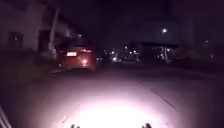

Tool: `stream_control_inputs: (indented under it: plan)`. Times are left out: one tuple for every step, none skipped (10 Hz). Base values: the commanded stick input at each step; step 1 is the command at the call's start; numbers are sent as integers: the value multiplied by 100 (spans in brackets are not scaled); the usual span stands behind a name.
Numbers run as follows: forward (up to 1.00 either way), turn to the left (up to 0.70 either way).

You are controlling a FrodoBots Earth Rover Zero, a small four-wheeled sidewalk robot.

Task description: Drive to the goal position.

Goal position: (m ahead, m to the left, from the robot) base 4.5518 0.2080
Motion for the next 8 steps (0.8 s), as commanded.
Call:
stream_control_inputs:
  plan:
    - [50,0]
    - [50,0]
    - [50,0]
    - [50,0]
    - [50,0]
    - [50,0]
    - [50,0]
    - [50,0]
